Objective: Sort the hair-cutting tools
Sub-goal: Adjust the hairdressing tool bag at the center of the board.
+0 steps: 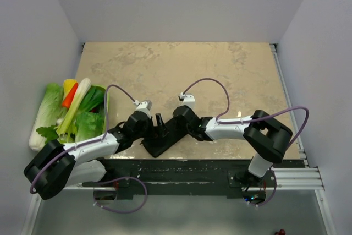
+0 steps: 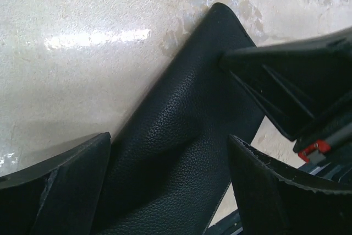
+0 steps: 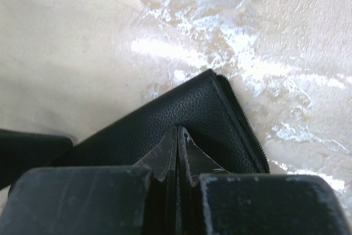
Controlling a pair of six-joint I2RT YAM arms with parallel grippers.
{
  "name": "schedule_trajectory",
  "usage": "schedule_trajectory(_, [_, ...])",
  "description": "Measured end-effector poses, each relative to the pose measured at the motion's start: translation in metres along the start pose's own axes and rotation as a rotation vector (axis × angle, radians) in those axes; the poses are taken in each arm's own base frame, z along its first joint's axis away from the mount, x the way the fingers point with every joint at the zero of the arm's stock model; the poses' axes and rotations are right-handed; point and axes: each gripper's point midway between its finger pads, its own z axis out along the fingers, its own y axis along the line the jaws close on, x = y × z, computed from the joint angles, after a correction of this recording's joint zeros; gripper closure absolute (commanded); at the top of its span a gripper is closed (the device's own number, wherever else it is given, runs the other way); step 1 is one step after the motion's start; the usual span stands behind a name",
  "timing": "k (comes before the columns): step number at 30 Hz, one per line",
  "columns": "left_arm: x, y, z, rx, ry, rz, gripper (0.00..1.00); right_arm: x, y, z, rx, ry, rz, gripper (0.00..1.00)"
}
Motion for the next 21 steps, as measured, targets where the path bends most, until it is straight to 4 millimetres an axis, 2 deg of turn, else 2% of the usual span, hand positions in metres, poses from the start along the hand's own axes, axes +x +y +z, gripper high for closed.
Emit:
schedule_trajectory(6, [0.008, -0.006, 0.002, 0.004, -0.037, -0.010, 0.10, -0.011, -0.005, 0.011, 0.009, -0.020, 0.025, 1.00])
schedule_trajectory(12, [0.040, -0.043, 0.005, 0.087, 0.019, -0.001, 0.10, -0.020, -0.019, 0.014, 0.020, -0.032, 0.047, 1.00])
schedule_trajectory(16, [0.054, -0.065, 0.009, 0.131, 0.052, -0.008, 0.10, -0.024, -0.034, 0.005, 0.052, -0.036, 0.038, 1.00])
schedule_trajectory(21, [0.054, -0.081, 0.023, 0.158, 0.050, -0.029, 0.11, -0.023, -0.065, -0.015, 0.152, -0.007, -0.025, 1.00])
